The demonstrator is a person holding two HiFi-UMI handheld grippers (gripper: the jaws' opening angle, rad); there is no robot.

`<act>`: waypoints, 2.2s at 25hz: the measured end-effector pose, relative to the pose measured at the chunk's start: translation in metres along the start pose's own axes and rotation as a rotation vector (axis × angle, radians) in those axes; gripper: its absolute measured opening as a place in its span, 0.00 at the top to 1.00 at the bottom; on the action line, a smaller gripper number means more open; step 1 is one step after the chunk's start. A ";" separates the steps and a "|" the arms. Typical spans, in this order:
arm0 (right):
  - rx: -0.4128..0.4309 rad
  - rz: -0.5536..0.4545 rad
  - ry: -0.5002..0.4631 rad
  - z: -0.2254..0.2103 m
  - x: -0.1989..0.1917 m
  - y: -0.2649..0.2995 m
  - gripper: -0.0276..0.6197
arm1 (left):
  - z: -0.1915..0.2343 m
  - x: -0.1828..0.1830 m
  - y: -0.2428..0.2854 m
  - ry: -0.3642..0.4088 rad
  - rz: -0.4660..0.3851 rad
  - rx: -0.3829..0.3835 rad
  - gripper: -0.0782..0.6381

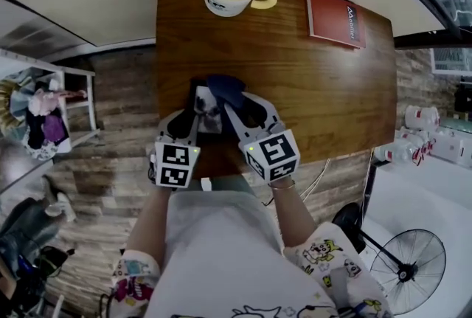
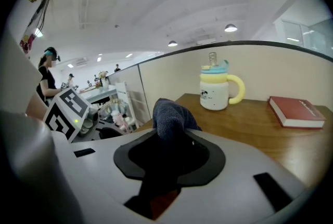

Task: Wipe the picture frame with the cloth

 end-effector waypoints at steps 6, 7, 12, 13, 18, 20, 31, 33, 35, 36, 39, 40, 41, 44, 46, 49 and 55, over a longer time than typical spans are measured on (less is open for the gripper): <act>0.126 0.073 -0.154 0.016 0.011 0.035 0.81 | 0.000 0.000 0.001 -0.008 0.004 -0.007 0.78; 0.142 0.084 -0.172 0.017 0.011 0.039 0.81 | 0.000 0.000 0.001 -0.008 0.004 -0.008 0.78; 0.227 0.148 -0.264 0.020 0.010 0.062 0.81 | 0.001 0.001 0.002 -0.011 0.007 -0.011 0.78; 0.245 0.162 -0.285 0.020 0.009 0.066 0.81 | 0.001 0.001 0.002 -0.010 0.007 -0.012 0.78; 0.304 0.235 -0.397 0.020 0.001 0.086 0.81 | 0.002 0.000 0.001 -0.016 0.011 -0.017 0.78; 0.327 0.257 -0.425 0.019 -0.002 0.092 0.81 | 0.002 0.000 0.001 -0.020 0.013 -0.020 0.78; 0.388 0.288 -0.629 0.021 -0.007 0.102 0.81 | 0.004 0.001 0.003 -0.034 0.024 -0.030 0.78; 0.389 0.292 -0.651 0.021 -0.008 0.102 0.81 | 0.004 0.000 0.003 -0.038 0.023 -0.026 0.78; 0.390 0.299 -0.675 0.021 -0.009 0.100 0.82 | 0.004 0.000 0.003 -0.049 0.024 -0.024 0.78; 0.390 0.303 -0.688 0.021 -0.009 0.099 0.82 | 0.004 0.000 0.002 -0.052 0.025 -0.023 0.78; 0.384 0.311 -0.714 0.019 -0.011 0.095 0.82 | 0.004 0.001 0.002 -0.053 0.025 -0.016 0.79; 0.381 0.314 -0.716 0.018 -0.012 0.093 0.82 | 0.004 0.001 0.002 -0.054 0.025 -0.014 0.79; 0.379 0.319 -0.718 0.016 -0.012 0.091 0.82 | 0.004 0.000 0.002 -0.057 0.025 -0.012 0.79; 0.377 0.330 -0.716 0.011 -0.014 0.087 0.82 | 0.003 0.000 0.002 -0.065 0.026 -0.008 0.79; 0.372 0.335 -0.712 0.007 -0.015 0.084 0.82 | 0.003 0.000 0.002 -0.061 0.025 -0.006 0.79; 0.361 0.341 -0.704 0.002 -0.016 0.079 0.82 | 0.003 0.000 0.002 -0.059 0.024 -0.005 0.79; 0.309 0.360 -0.671 -0.014 -0.019 0.062 0.82 | 0.002 0.000 0.003 -0.058 0.023 0.003 0.79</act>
Point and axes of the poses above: the fingertips, and each gripper's own axes: y forward along the fingers, z to its left, x out of its top, the point moved 7 cm from there along -y, backward along the fingers, and after that the axes turned 7 degrees about y, right-handed, at the moved point
